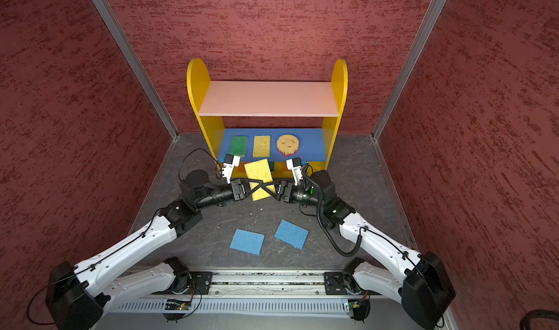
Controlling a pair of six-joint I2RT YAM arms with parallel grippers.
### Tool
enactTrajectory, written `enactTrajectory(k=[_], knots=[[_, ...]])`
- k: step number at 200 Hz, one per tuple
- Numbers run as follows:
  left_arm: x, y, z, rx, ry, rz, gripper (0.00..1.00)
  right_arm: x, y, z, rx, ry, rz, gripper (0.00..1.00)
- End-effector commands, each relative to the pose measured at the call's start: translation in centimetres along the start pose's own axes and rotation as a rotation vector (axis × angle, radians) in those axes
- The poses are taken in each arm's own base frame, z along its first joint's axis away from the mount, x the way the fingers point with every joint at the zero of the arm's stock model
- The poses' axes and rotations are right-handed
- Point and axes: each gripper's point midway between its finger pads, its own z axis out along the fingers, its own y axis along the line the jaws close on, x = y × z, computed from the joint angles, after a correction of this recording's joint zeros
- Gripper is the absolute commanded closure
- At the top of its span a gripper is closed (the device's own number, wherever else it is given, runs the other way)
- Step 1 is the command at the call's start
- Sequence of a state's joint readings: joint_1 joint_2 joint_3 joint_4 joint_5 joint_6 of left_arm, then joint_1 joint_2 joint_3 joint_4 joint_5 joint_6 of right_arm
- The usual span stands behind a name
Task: Place and organize the cleaning sponges onto the shelf
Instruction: 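Hold the yellow sponge up with the right gripper while the left gripper approaches it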
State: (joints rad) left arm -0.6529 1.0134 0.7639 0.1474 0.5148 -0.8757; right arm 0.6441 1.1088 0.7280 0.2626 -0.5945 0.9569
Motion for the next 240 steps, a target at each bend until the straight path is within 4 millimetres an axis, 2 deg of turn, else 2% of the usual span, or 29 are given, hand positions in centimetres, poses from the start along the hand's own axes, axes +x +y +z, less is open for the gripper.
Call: enactTrajectory(k=[1,46,83,179,205,216,231,240], knots=[[0.4,0.0,-0.2,0.003,0.007,0.027,1.0,-0.7,2.0,0.0,-0.075,-0.011,-0.021,0.29],[0.4,0.1,0.0,0.004,0.012,0.025,1.0,-0.5,2.6,-0.1,-0.115,-0.002,-0.01,0.47],[0.3,0.2,0.1,0.002,0.012,0.017,1.0,-0.6,3.0,-0.3,-0.133,-0.008,-0.014,0.68],[-0.3,0.7,-0.7,-0.027,-0.017,-0.006,1.0,0.1,2.6,-0.6,-0.124,0.006,-0.009,0.69],[-0.3,0.6,-0.7,-0.023,-0.016,-0.004,1.0,0.1,2.7,-0.5,-0.127,0.008,-0.009,0.92],[-0.3,0.6,-0.7,-0.02,-0.014,-0.004,0.96,0.0,2.8,-0.5,-0.129,0.007,-0.008,1.0],[-0.2,0.4,-0.7,-0.017,-0.011,-0.003,0.91,-0.1,3.0,-0.4,-0.132,0.007,-0.01,1.0],[-0.1,0.5,-0.7,-0.017,-0.008,-0.003,0.84,-0.1,2.9,-0.4,-0.129,0.007,-0.01,1.0]])
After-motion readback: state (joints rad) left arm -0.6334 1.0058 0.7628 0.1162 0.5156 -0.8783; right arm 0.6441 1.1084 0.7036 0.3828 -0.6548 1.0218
